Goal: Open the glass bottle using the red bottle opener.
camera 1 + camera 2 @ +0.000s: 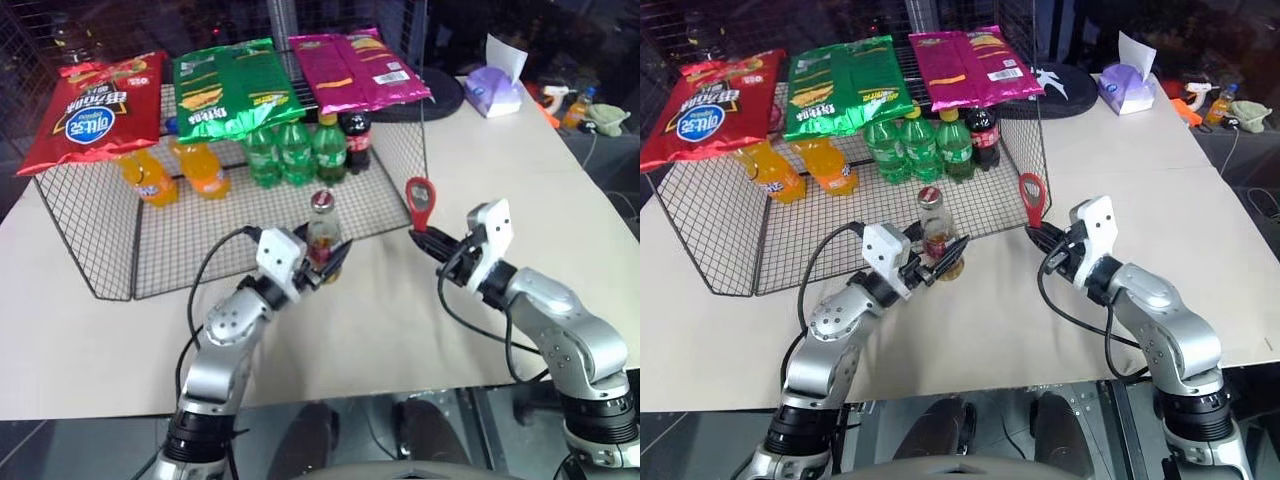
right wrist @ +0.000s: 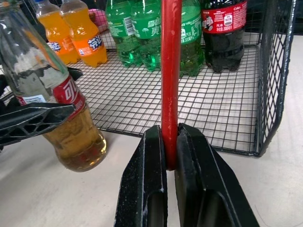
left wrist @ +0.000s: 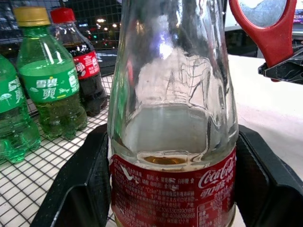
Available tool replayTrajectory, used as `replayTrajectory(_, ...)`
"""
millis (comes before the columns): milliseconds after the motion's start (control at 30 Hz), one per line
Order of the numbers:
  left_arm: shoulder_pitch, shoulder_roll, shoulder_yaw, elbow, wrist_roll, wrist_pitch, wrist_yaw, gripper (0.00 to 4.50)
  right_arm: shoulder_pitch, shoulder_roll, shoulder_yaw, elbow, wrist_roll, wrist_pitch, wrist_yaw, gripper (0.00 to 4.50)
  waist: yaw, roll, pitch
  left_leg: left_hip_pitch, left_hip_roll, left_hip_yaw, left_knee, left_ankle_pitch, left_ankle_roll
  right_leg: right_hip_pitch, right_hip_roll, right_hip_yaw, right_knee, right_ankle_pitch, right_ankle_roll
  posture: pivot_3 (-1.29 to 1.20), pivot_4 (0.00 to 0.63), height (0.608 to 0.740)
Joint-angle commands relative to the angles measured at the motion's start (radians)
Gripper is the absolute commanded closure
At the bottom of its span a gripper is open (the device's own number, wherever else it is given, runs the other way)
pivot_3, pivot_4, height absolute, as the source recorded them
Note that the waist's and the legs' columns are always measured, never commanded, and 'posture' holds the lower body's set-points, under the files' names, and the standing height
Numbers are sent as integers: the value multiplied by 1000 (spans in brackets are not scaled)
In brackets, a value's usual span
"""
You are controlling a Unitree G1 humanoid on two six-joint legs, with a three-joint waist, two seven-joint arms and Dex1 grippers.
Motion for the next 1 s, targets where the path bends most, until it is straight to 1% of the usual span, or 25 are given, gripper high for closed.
replayTrajectory(33, 9, -16, 21, -28, -31, -44, 9, 1817, -15, -1, -1, -32, -1, -24, 13, 4500, 0, 0, 0, 0, 0, 0, 0, 0, 0, 0, 0, 0, 0, 0, 0, 0, 150, 740)
replayTrajectory(67, 10, -17, 22, -27, -31, -45, 8, 1817, -16, -1, -2, -31, -2, -25, 14, 4500, 1, 0, 0, 0, 0, 0, 0, 0, 0, 0, 0, 0, 0, 0, 0, 0, 150, 740)
replayTrajectory(100, 8, -20, 26, -27, -32, -47, 10, 1018, -15, -2, -3, -31, -3, -24, 16, 4500, 1, 0, 0, 0, 0, 0, 0, 0, 0, 0, 0, 0, 0, 0, 0, 0, 150, 740)
replayTrajectory(133, 5, -21, 27, -28, -32, -48, 11, 1018, -15, -2, -3, -30, -3, -23, 18, 4500, 0, 0, 0, 0, 0, 0, 0, 0, 0, 0, 0, 0, 0, 0, 0, 0, 150, 740)
replayTrajectory(233, -6, -22, 30, -24, -19, -54, 18, 123, -12, -2, -1, -26, -9, -24, 21, 4500, 1, 0, 0, 0, 0, 0, 0, 0, 0, 0, 0, 0, 0, 0, 0, 0, 150, 740)
replayTrajectory(400, -14, -25, 32, -31, -17, -64, 27, 123, -8, 2, 3, -23, -15, -25, 25, 4500, 0, 0, 0, 0, 0, 0, 0, 0, 0, 0, 0, 0, 0, 0, 0, 0, 150, 740)
replayTrajectory(600, -28, -29, 56, -92, -61, -55, 41, 123, 0, 2, 6, -13, -23, -33, 30, 4500, 0, 0, 0, 0, 0, 0, 0, 0, 0, 0, 0, 0, 0, 0, 0, 0, 150, 740)
replayTrajectory(1000, 4, 23, 49, -209, -103, 1, 22, 123, 8, 14, 17, 21, -45, -56, 54, 4500, 0, 0, 0, 0, 0, 0, 0, 0, 0, 0, 0, 0, 0, 0, 0, 0, 150, 740)
